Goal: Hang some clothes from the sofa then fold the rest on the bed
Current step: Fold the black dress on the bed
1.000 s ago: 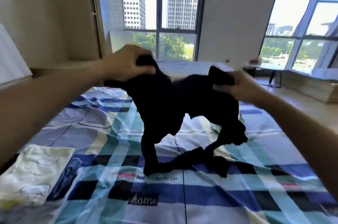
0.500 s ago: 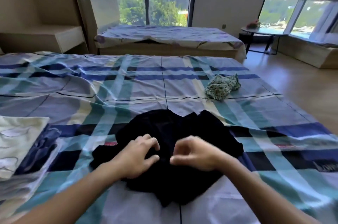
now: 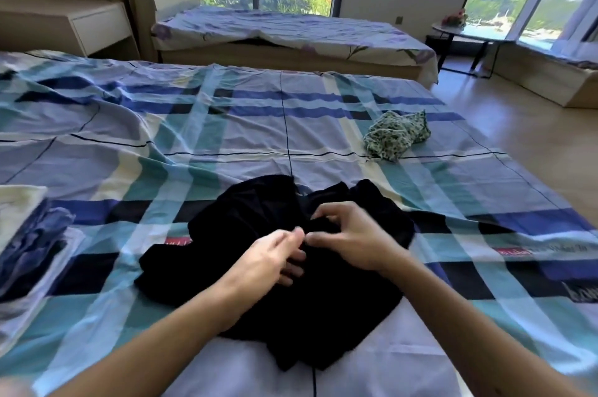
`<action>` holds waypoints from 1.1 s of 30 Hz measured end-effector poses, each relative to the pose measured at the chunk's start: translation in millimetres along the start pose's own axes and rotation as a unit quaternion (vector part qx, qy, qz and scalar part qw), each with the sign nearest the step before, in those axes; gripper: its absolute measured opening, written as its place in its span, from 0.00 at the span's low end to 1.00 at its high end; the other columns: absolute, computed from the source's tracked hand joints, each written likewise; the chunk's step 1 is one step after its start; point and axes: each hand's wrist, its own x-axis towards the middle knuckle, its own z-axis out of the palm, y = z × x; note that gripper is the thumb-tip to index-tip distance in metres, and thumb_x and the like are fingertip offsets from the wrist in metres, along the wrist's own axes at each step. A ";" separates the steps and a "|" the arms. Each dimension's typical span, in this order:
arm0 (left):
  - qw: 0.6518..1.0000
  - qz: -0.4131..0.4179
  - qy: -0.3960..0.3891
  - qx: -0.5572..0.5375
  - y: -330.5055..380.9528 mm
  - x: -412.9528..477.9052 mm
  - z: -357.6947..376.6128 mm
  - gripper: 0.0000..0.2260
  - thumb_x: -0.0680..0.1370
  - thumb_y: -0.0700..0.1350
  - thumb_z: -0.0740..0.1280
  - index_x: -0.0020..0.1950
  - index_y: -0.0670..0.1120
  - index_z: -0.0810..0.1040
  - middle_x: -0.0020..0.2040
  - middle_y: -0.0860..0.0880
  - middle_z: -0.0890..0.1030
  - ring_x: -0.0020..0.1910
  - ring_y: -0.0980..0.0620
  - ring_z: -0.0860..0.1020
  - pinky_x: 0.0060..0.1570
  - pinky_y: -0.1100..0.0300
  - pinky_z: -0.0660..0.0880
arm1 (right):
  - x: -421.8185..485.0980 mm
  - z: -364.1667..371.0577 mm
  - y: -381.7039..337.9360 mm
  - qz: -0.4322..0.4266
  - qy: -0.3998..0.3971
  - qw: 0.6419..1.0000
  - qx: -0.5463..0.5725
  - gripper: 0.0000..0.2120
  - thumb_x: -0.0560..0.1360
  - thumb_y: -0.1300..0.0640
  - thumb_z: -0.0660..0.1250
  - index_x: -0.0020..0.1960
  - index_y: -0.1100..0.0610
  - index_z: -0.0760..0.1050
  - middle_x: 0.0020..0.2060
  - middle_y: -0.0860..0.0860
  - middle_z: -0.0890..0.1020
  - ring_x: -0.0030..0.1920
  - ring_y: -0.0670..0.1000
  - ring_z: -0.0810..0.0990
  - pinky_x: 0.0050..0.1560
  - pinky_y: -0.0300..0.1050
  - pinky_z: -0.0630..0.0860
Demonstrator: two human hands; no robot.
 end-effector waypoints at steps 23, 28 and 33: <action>0.971 0.122 -0.130 0.161 118.7 -67.4 -70.8 0.10 0.76 0.48 0.74 0.53 0.44 0.82 0.46 0.44 0.84 0.42 0.50 0.80 0.41 0.64 0.75 | 9.0 13.5 -35.7 -0.234 0.001 0.972 0.010 0.06 0.74 0.61 0.74 0.46 0.61 0.78 0.39 0.53 0.80 0.43 0.46 0.77 0.44 0.60 0.76; 0.911 0.172 -0.011 0.374 186.5 -60.1 -124.7 0.10 0.74 0.51 0.77 0.47 0.46 0.81 0.42 0.46 0.84 0.39 0.51 0.82 0.41 0.59 0.76 | 12.4 -36.9 -64.4 -0.191 0.064 0.979 0.013 0.14 0.75 0.60 0.75 0.37 0.61 0.72 0.28 0.45 0.71 0.30 0.43 0.69 0.33 0.42 0.65; 0.848 0.215 0.044 0.482 242.7 -58.1 -154.0 0.09 0.74 0.39 0.75 0.38 0.48 0.77 0.30 0.56 0.76 0.29 0.60 0.73 0.32 0.65 0.68 | 28.6 -109.3 -103.7 -0.191 0.159 0.962 -0.113 0.16 0.70 0.63 0.72 0.36 0.52 0.65 0.30 0.46 0.68 0.32 0.45 0.66 0.36 0.47 0.63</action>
